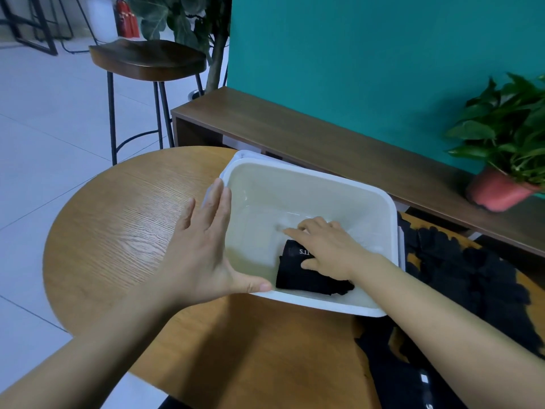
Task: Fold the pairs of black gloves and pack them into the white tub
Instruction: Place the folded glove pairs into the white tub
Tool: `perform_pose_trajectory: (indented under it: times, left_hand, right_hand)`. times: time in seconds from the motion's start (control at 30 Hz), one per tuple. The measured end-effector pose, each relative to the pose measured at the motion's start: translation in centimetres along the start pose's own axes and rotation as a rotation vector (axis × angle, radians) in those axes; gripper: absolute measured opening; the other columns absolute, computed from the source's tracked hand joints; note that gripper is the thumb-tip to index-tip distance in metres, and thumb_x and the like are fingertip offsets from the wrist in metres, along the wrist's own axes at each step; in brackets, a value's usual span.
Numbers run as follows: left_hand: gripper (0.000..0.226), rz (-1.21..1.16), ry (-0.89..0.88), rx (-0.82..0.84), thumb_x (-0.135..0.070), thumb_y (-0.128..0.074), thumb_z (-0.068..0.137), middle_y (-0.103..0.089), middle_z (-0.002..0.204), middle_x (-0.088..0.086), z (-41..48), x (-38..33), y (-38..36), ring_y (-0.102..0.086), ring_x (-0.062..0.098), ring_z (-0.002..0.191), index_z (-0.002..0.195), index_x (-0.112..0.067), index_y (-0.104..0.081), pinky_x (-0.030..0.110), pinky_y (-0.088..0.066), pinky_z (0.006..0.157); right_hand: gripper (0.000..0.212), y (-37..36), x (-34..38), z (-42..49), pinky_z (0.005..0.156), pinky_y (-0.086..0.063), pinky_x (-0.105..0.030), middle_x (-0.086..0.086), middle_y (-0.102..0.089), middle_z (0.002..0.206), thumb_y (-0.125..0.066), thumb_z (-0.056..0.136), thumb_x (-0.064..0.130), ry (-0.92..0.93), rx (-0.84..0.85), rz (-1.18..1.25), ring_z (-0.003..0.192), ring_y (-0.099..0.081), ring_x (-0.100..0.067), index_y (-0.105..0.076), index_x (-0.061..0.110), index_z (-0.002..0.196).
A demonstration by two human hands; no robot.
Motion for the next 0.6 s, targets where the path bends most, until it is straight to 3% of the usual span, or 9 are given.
perform_pose_trajectory:
  times: [0.13, 0.2, 0.37, 0.43, 0.6]
  left_hand:
    - [0.155, 0.002, 0.015, -0.004, -0.106, -0.035, 0.044, 0.020, 0.164, 0.002, -0.1, 0.0, 0.0, 0.022, 0.007, 0.149, 0.155, -0.013, 0.019, 0.042, 0.013, 0.122]
    - [0.154, 0.007, 0.023, -0.003, -0.106, -0.035, 0.044, 0.022, 0.164, 0.002, -0.1, -0.1, 0.0, 0.023, 0.007, 0.149, 0.155, -0.014, 0.021, 0.043, 0.013, 0.122]
    - [0.154, 0.021, 0.039, 0.004, -0.106, -0.034, 0.043, 0.021, 0.164, 0.004, -0.1, 0.0, -0.2, 0.024, 0.007, 0.148, 0.154, -0.016, 0.023, 0.047, 0.010, 0.122]
    - [0.155, 0.017, 0.049, 0.013, -0.106, -0.035, 0.043, 0.020, 0.165, 0.005, -0.1, -0.2, -0.4, 0.025, 0.008, 0.148, 0.154, -0.015, 0.023, 0.048, 0.008, 0.123]
    - [0.156, -0.085, 0.077, 0.022, -0.101, -0.046, 0.041, 0.019, 0.165, 0.003, 0.3, -0.4, -0.2, 0.017, 0.014, 0.152, 0.155, -0.019, 0.021, 0.045, -0.014, 0.124]
  right_hand:
    - [0.055, 1.0, 0.0, -2.2, 0.089, -0.039, -0.034, -0.004, -0.036, 0.134, -0.055, 0.095, 0.020, -0.098, -0.067, 0.064, 0.119, -0.037, -0.024, -0.034, 0.027, 0.146]
    - [0.051, 0.3, 0.0, -3.3, 0.082, -0.045, -0.036, -0.005, -0.037, 0.127, -0.052, 0.096, 0.013, -0.175, -0.010, 0.142, 0.110, -0.044, -0.024, -0.038, 0.025, 0.143]
    - [0.057, -2.0, -0.8, -4.0, 0.082, -0.049, -0.035, -0.008, -0.035, 0.132, -0.042, 0.097, 0.004, -0.277, 0.137, 0.347, 0.092, -0.056, -0.027, -0.034, 0.026, 0.150]
    - [0.061, -2.4, -1.0, -3.7, 0.080, -0.046, -0.031, -0.009, -0.034, 0.134, -0.039, 0.097, 0.001, -0.267, 0.169, 0.400, 0.093, -0.055, -0.026, -0.032, 0.028, 0.151]
    - [0.062, -2.1, -1.4, -3.3, 0.097, -0.042, -0.032, -0.008, -0.038, 0.136, -0.034, 0.097, -0.001, -0.247, 0.214, 0.426, 0.115, -0.050, -0.029, -0.036, 0.030, 0.150]
Point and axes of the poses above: each hand's wrist, its own z-axis towards the middle knuckle, its own y-axis out of the back of the hand, x = y × z, the point moved 8 cm from there along z, towards the middle knuckle
